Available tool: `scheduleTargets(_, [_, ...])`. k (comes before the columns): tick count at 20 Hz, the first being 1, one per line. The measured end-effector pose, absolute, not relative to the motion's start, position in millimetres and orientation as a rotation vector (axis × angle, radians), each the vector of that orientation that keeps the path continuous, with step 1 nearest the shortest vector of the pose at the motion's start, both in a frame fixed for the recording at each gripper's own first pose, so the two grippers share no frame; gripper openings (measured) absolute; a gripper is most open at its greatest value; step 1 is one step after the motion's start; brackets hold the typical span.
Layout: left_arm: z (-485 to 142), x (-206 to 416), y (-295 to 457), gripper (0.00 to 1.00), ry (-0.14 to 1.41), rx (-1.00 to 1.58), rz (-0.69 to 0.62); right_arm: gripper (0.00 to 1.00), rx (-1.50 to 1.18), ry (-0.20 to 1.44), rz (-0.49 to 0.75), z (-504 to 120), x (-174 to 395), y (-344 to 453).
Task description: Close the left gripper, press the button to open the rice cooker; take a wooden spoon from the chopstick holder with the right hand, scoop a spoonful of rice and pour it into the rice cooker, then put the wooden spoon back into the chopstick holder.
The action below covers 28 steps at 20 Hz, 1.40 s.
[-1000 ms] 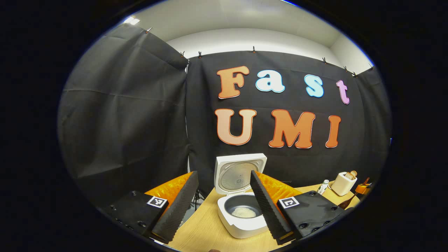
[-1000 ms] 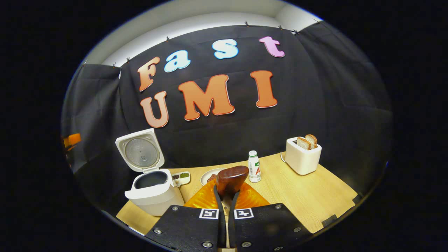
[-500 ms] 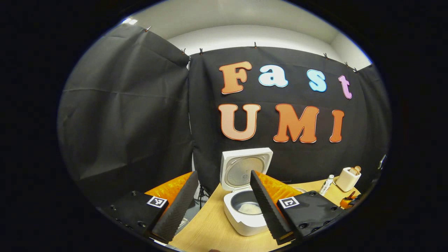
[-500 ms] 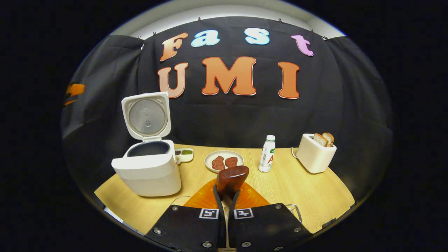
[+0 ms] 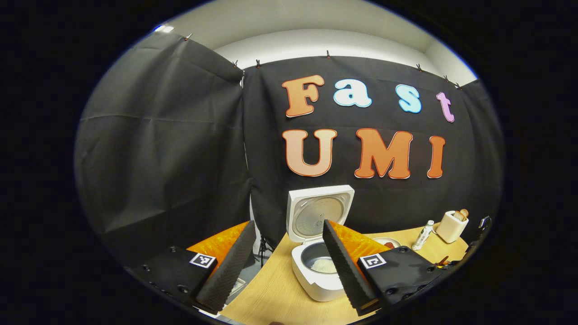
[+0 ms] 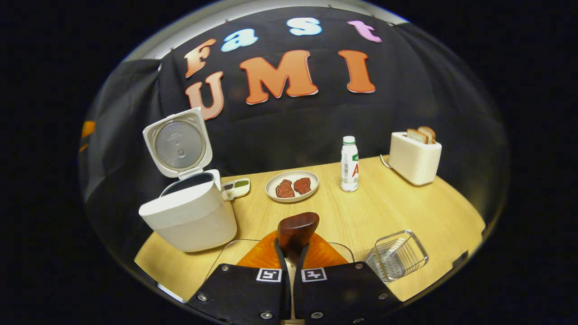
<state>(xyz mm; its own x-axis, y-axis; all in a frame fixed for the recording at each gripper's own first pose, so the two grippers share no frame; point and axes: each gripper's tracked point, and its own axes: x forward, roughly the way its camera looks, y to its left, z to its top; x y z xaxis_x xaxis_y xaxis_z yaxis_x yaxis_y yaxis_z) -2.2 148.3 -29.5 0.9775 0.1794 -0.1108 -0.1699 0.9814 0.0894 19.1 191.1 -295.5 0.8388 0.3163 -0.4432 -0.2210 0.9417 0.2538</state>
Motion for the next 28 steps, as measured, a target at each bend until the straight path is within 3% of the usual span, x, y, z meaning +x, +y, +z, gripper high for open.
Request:
scheduleTargets(11, [-36,-1,146,1.0,0.132,0.075,0.174,0.02,0.791,0.691,0.177,-331,25,195])
scheduleTargets(28, [-22,1,136,1.0,0.091,0.08,0.166,0.01,1.139,0.75,0.046,-282,22,156])
